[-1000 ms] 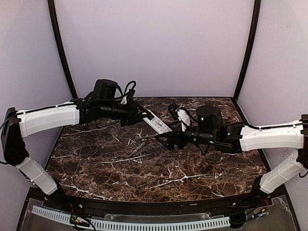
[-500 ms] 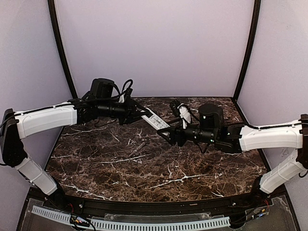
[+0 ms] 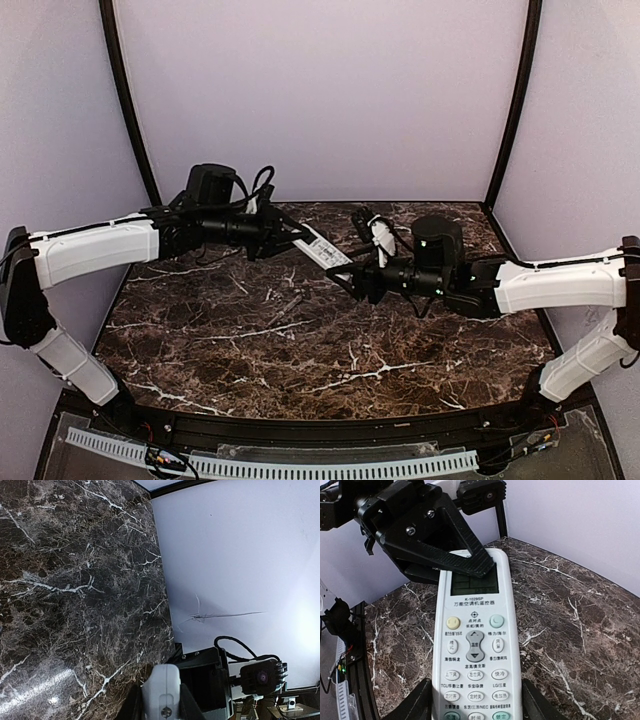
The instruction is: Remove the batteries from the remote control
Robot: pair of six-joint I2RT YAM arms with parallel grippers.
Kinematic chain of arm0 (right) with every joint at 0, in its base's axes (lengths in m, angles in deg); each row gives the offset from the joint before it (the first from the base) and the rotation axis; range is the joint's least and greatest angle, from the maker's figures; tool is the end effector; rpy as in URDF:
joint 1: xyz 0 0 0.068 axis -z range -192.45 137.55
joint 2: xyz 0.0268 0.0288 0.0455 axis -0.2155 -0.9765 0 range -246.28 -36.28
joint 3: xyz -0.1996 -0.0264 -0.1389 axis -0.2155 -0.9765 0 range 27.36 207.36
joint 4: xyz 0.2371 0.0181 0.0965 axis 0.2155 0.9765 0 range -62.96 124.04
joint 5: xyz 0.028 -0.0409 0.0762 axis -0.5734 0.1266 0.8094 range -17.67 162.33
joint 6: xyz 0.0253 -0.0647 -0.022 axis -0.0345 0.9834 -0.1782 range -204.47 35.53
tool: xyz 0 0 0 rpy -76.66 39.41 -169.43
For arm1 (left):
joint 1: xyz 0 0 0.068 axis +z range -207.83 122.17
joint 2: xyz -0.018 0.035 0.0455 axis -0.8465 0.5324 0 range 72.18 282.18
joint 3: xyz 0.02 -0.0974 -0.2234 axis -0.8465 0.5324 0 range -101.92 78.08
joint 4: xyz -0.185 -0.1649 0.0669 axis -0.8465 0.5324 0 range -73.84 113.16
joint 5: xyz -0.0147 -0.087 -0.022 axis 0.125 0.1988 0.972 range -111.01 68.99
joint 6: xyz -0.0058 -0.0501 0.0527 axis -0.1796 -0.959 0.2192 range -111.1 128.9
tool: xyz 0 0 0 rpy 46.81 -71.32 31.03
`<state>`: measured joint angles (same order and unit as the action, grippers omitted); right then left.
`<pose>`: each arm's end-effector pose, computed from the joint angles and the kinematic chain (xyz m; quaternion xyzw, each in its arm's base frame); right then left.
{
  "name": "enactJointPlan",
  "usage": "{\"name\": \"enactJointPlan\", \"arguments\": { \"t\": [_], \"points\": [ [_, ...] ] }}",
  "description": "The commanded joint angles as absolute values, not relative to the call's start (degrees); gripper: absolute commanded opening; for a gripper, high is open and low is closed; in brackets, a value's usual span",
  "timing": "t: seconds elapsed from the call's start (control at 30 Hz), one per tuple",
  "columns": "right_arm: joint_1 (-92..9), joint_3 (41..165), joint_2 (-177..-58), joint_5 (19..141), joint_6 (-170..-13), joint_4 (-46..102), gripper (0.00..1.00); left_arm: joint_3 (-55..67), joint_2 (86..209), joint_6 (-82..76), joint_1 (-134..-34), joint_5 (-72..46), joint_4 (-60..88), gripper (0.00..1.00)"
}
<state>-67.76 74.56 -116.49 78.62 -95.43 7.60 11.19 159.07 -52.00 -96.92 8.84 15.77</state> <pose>0.1905 0.2869 0.2329 -0.3276 0.7137 0.3737 0.4937 0.2701 -0.2583 0.2796 -0.0037 0.8035 -0.5618 0.1968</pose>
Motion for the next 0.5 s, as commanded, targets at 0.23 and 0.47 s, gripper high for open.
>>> {"name": "enactJointPlan", "arguments": {
  "t": [0.23, 0.47],
  "points": [
    [-67.84, 74.7, -116.9, 82.3, -95.45, 4.76, 0.18, 13.68, 155.33, -53.14, -96.82, 8.52, 11.68, 0.03],
    [-66.02, 77.51, -116.37, 84.7, -100.73, 9.56, 0.03, 16.07, 152.74, -47.98, -96.77, 6.57, 9.45, 0.76]
  ]
}}
